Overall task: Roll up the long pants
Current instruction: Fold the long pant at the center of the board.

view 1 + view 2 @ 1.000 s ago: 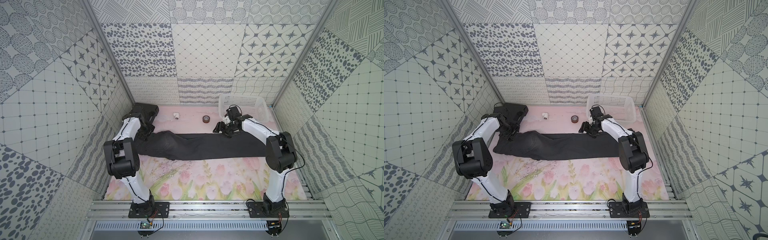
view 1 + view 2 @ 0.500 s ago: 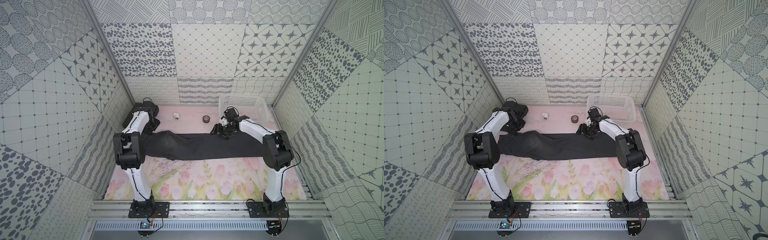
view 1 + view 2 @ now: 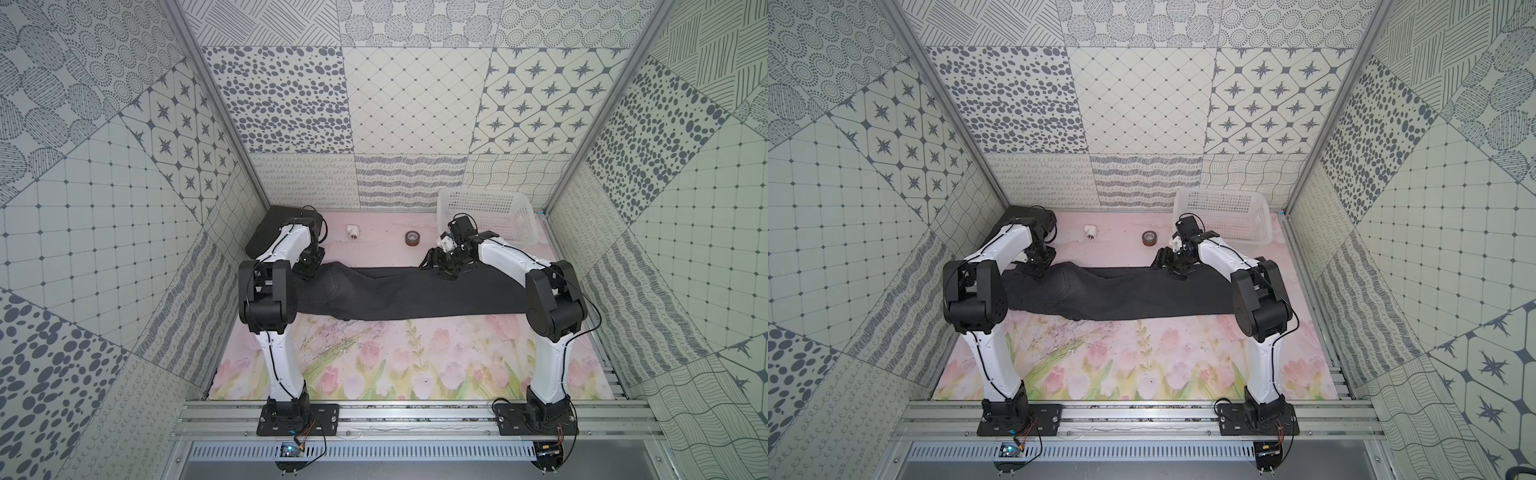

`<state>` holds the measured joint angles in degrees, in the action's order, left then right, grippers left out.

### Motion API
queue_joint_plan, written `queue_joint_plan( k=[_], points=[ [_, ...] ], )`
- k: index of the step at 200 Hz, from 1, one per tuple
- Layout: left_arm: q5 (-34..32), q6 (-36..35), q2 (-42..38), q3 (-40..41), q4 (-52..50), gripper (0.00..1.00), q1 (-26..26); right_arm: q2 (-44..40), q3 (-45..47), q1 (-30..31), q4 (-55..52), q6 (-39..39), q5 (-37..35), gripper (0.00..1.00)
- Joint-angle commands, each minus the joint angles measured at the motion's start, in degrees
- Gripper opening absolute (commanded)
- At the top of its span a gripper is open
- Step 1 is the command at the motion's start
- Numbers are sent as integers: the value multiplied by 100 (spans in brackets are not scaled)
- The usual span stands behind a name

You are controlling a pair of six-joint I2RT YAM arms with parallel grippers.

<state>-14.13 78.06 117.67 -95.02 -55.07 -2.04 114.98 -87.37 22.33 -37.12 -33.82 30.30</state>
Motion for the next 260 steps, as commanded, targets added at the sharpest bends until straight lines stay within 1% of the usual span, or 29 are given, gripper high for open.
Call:
queue_joint_plan(
  k=[1,31,50,72,92,109,122,130,158,188,203,227,241,253,260],
  points=[
    [-240,1361,92,123,-204,57,45,88,-161,28,30,122,122,68],
    [-254,1662,55,302,165,55,46,128,-197,27,20,140,184,67],
    [-430,1715,29,410,301,55,133,157,-175,34,21,149,241,67],
    [-380,1931,217,362,279,55,191,221,-151,48,27,188,319,68],
    [-441,2011,249,405,396,37,212,227,-73,49,-21,217,344,66],
    [-515,1942,193,517,497,26,225,140,84,50,-49,265,335,64],
    [-538,1906,154,601,540,13,236,90,184,36,-92,334,380,61],
    [-555,1881,100,665,564,0,233,69,203,35,-168,396,417,60],
    [-621,1739,-218,893,572,0,302,-74,265,36,-398,699,419,59],
    [-1292,1479,-742,959,159,0,584,-94,255,41,-513,860,436,59],
    [-1553,1434,-848,916,-94,0,592,-56,256,39,-515,864,475,59],
    [-1876,1340,-957,856,-189,0,547,-1,265,42,-512,875,507,59],
    [-1990,1085,-906,661,-194,0,506,-8,284,36,-526,891,485,59],
    [-1834,720,-820,432,-275,0,470,-49,320,17,-582,919,417,60],
    [-1750,482,-797,345,-346,0,472,-106,362,-28,-653,922,247,61]
  ],
)
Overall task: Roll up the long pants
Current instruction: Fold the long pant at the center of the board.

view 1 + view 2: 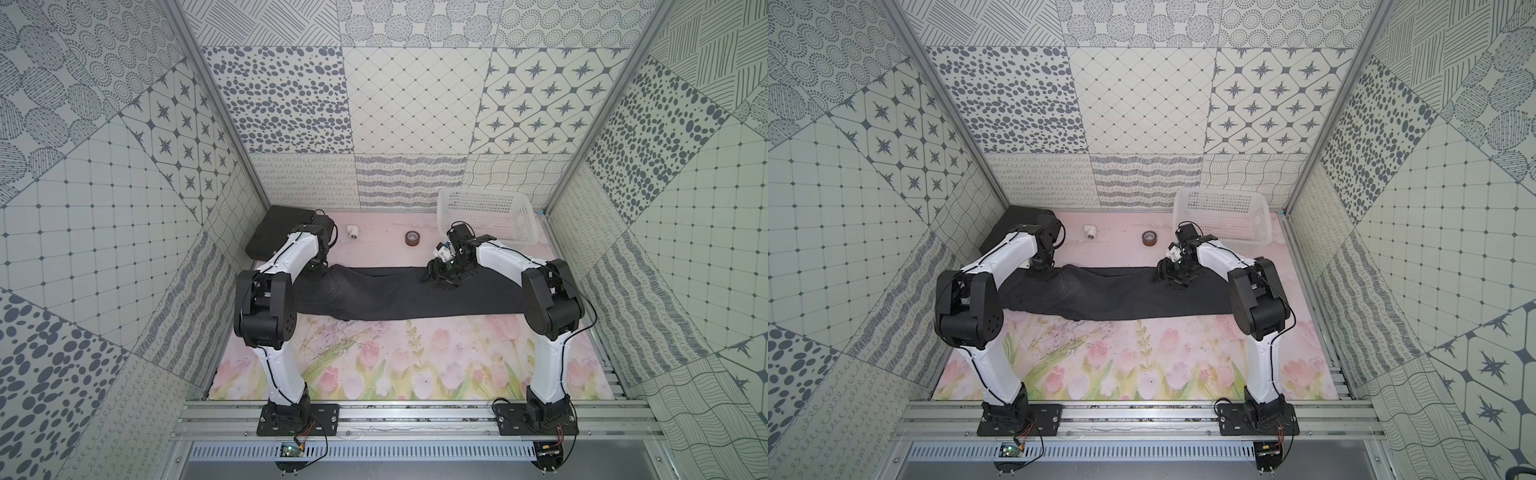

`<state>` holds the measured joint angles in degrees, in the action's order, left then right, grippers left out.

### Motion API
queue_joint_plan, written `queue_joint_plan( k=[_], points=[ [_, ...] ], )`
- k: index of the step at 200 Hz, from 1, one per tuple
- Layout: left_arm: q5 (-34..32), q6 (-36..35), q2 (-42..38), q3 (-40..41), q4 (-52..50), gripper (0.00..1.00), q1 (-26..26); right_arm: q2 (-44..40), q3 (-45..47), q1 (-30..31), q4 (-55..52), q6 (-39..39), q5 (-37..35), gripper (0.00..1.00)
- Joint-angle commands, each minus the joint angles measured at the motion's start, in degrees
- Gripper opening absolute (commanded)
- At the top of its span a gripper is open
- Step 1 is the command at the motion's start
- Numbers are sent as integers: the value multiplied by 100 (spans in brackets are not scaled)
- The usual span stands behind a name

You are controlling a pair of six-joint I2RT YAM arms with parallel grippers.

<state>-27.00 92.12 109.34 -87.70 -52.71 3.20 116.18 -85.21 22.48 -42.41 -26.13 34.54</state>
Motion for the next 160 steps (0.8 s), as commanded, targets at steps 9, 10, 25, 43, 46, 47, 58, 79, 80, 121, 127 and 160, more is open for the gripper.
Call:
queue_joint_plan(
  k=[9,10,25,43,46,47,58,79,80,121,127,160],
  points=[
    [-425,-1313,-15,-394,-634,20,-52,-323,259,-159,-182,64,-428,62],
    [-436,-1364,-21,-386,-635,23,-54,-337,276,-180,-176,56,-443,62],
    [-473,-2100,-179,-201,-707,44,-161,-514,526,-442,-186,-65,-718,62],
    [117,-3134,-329,250,-363,45,-459,-591,703,-714,-182,-78,-1149,63],
    [202,-3232,-355,327,-301,44,-479,-572,707,-761,-184,-77,-1229,63],
    [230,-3286,-362,360,-275,44,-479,-558,712,-775,-182,-77,-1252,63],
    [446,-3552,-438,659,-62,41,-425,-387,715,-920,-179,-117,-1612,61],
    [600,-3673,-461,1038,233,46,-252,-114,768,-1080,-253,-247,-2333,54],
    [609,-3674,-459,1041,229,47,-251,-114,782,-1084,-256,-254,-2379,54],
    [721,-3877,-780,1218,124,81,3,-498,1634,-1574,-648,-199,-3683,50],
    [798,-3880,-921,1309,123,96,16,-578,1753,-1738,-657,-200,-3726,50],
    [1005,-3981,-1523,1655,-209,99,482,-902,2043,-2505,-704,-32,-4141,49]
  ],
)
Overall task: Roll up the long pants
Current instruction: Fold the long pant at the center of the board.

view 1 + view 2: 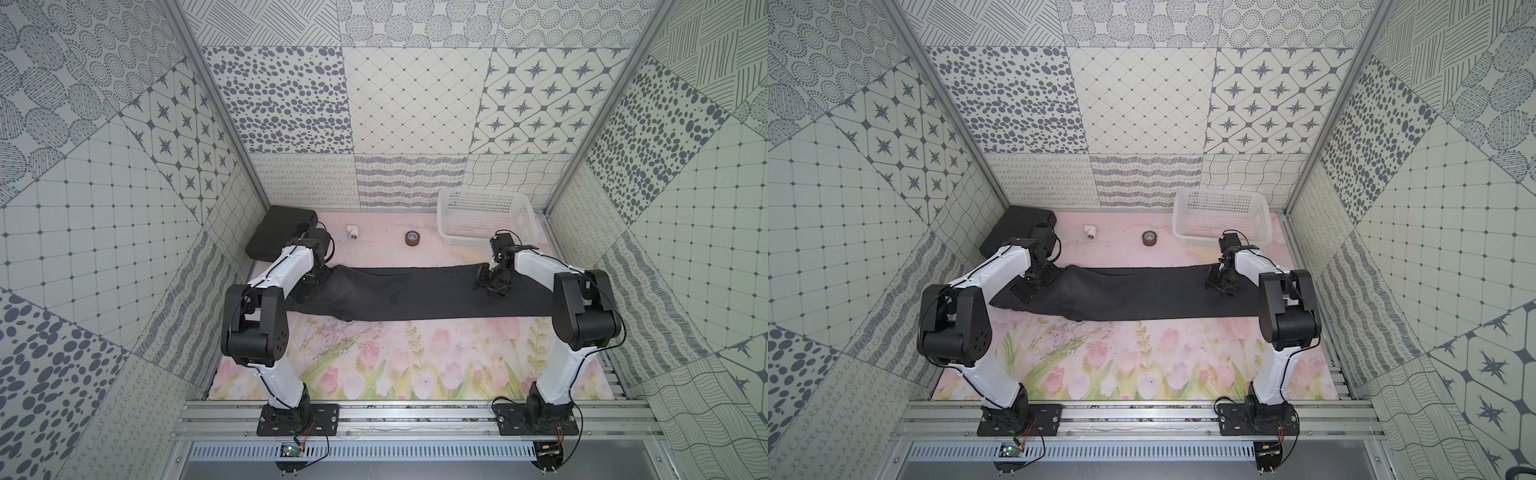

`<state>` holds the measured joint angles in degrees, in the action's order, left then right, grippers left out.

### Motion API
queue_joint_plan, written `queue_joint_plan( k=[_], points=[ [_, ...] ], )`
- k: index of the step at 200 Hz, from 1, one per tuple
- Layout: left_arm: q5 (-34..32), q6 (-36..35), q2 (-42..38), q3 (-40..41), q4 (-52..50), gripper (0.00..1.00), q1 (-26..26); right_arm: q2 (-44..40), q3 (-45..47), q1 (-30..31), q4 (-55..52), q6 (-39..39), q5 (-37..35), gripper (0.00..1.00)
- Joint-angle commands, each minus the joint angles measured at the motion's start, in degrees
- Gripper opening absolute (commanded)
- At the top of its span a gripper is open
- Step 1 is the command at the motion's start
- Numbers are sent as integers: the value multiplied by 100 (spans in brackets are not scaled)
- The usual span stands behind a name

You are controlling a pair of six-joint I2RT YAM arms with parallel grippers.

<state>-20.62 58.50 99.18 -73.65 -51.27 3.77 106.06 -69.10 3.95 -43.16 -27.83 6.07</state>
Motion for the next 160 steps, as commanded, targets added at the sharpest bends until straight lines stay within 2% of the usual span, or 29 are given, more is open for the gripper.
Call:
queue_joint_plan(
  k=[1,35,54,81,110,125,146,160],
  points=[
    [353,-620,-519,248,-373,99,446,100,432,-672,-631,143,-1302,49],
    [159,-468,-706,42,-909,99,1126,131,250,-1251,-554,433,-1493,48],
    [238,-489,-677,-40,-945,99,1040,-9,-45,-1201,-501,596,-1348,47],
    [57,-1129,-680,-476,-1156,96,462,-582,-502,-294,-405,866,-693,58],
    [264,-2104,-383,-1278,-1323,94,-425,-776,-823,871,62,862,353,62],
    [234,-2358,54,-1979,-1642,94,-550,-570,-1110,1433,120,861,657,62],
    [689,-2403,883,-3075,-2166,92,-460,-262,-1328,2067,310,788,675,62],
    [329,-2565,1504,-4052,-2844,92,-306,-84,-1414,2275,421,626,859,62]
  ],
)
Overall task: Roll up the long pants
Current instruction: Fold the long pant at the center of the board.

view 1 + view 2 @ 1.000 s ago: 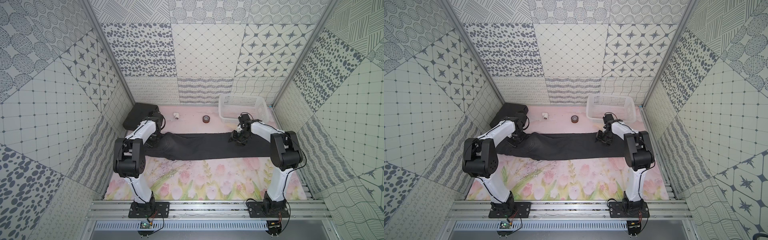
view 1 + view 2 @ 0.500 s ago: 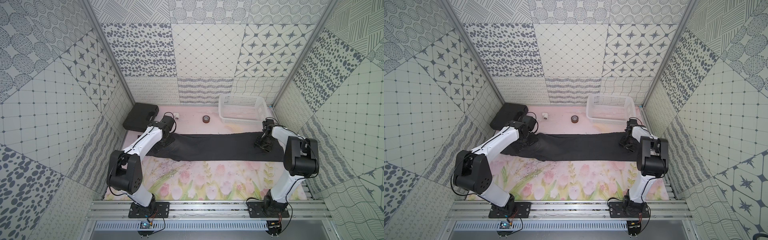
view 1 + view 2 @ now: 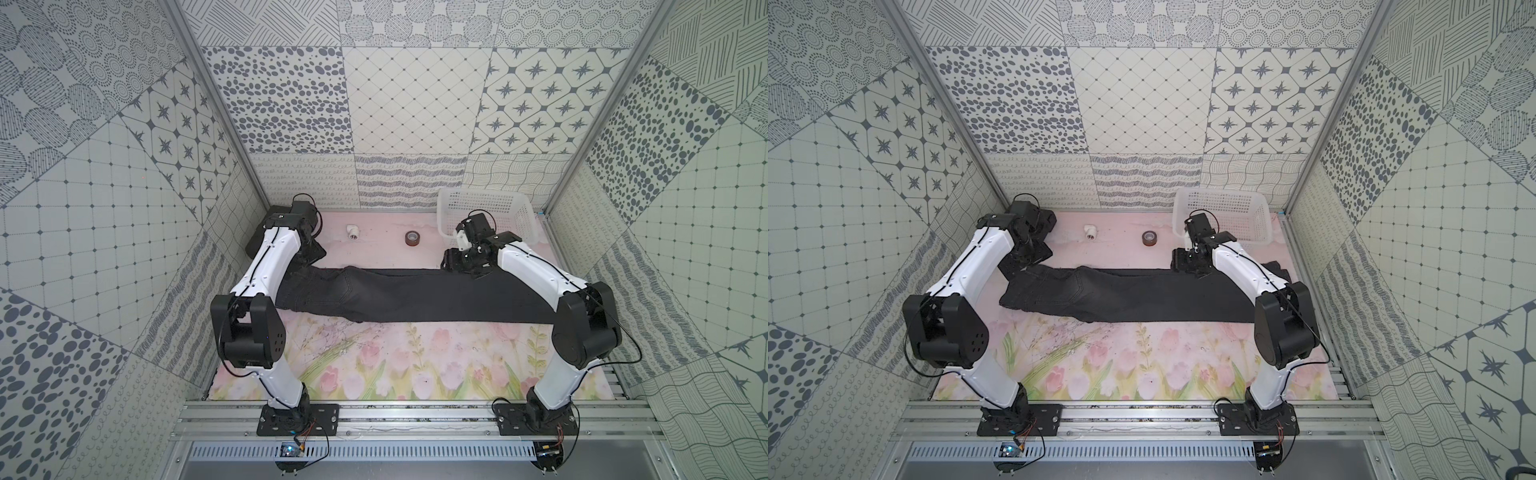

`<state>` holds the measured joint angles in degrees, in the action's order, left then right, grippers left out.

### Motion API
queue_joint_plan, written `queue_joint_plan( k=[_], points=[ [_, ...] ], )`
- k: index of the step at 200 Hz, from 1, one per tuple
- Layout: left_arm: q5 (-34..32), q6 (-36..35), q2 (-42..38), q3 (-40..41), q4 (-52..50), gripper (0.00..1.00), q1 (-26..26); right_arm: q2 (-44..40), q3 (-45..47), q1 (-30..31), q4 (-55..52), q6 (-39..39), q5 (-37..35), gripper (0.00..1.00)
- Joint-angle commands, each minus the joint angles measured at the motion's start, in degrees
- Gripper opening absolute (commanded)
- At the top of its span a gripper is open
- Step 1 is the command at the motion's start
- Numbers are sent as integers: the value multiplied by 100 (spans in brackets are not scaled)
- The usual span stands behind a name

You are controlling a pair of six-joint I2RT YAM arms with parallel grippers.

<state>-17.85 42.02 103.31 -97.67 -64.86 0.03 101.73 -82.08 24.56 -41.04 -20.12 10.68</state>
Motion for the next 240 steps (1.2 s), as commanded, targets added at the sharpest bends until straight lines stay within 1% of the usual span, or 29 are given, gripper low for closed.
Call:
queue_joint_plan(
  k=[1,12,22,34,49,55,71,92,104,120,134,156,189,211,226,240],
  points=[
    [26,-920,1137,-1720,-1529,92,72,361,-116,224,218,-156,412,62],
    [1,-936,1629,-2445,-2030,92,43,406,-91,309,400,-270,633,62],
    [22,-751,2048,-3098,-2516,92,34,427,-71,376,533,-356,771,62],
    [82,-450,2305,-3363,-2635,94,85,462,-62,453,625,-383,891,62],
    [203,332,2353,-3156,-2496,93,98,489,-58,538,680,-396,950,62],
    [227,600,2308,-2941,-2312,90,113,482,-41,552,705,-396,984,62],
    [-186,1369,2233,-2508,-2183,87,229,437,48,567,799,-420,1078,62],
    [-809,2177,2406,-2463,-2470,88,390,361,113,568,838,-373,1207,62],
    [-854,2746,2540,-2386,-2559,88,408,326,163,568,877,-345,1296,62],
    [-786,3311,2565,-2023,-2281,88,427,317,197,568,887,-317,1400,62],
    [-668,3639,2526,-1729,-1985,86,425,274,240,566,891,-308,1484,62],
    [-705,3817,2508,-1394,-1542,85,432,137,386,568,984,-325,1599,62],
    [-602,4441,2393,-766,-757,83,434,125,589,561,1084,-344,1807,62],
    [-571,4566,2593,-843,-593,83,430,125,658,563,1101,-319,1901,62],
    [-491,4806,2627,-763,-368,83,442,122,683,568,1105,-308,1936,62],
    [-430,5174,2530,-597,-99,81,450,145,693,568,1097,-308,1973,62]
  ],
)
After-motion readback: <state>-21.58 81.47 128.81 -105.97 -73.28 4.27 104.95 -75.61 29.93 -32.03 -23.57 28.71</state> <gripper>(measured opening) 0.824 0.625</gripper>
